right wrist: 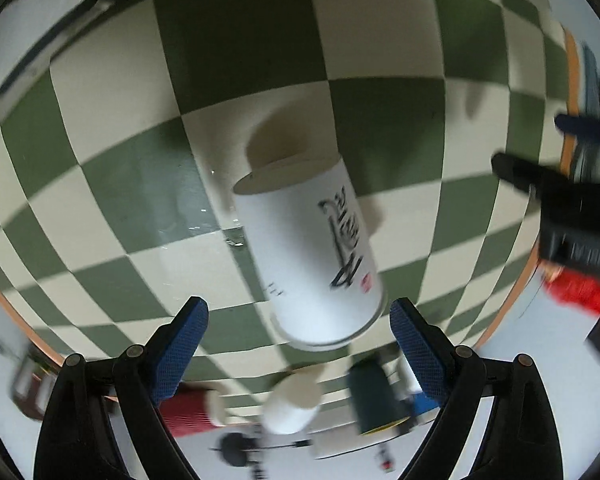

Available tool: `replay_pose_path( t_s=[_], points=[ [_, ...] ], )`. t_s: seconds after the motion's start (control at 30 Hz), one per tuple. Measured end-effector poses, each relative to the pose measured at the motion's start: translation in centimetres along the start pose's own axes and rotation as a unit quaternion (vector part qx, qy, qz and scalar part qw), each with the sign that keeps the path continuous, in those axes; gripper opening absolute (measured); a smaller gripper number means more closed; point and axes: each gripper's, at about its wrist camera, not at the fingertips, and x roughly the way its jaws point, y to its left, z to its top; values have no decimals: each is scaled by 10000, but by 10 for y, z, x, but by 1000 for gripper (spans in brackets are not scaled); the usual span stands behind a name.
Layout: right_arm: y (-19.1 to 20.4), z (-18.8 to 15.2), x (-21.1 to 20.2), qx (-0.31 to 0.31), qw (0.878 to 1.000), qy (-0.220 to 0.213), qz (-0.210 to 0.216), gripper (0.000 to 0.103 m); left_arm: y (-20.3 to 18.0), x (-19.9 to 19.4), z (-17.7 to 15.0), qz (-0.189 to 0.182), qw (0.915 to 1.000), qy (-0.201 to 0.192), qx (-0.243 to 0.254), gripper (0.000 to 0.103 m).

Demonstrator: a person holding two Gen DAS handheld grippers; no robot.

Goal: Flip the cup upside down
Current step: 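Lift the cup with the right gripper and rotate it rim-down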

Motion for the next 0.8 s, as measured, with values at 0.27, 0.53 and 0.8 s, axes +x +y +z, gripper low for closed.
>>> replay_pose_path(
  t_s=[0.27, 0.53, 0.8],
  points=[
    [21, 8, 17, -1085, 9935, -136, -331, 94, 12, 4, 2, 44, 9999, -9, -133, 91],
    [15, 14, 28, -1263, 9914, -206, -291, 94, 25, 6, 0, 57, 9998, 0, -186, 91],
    [3, 12, 32, -998, 9947, -243, -101, 86, 11, 2, 0, 80, 9999, -37, -106, 91]
  ],
)
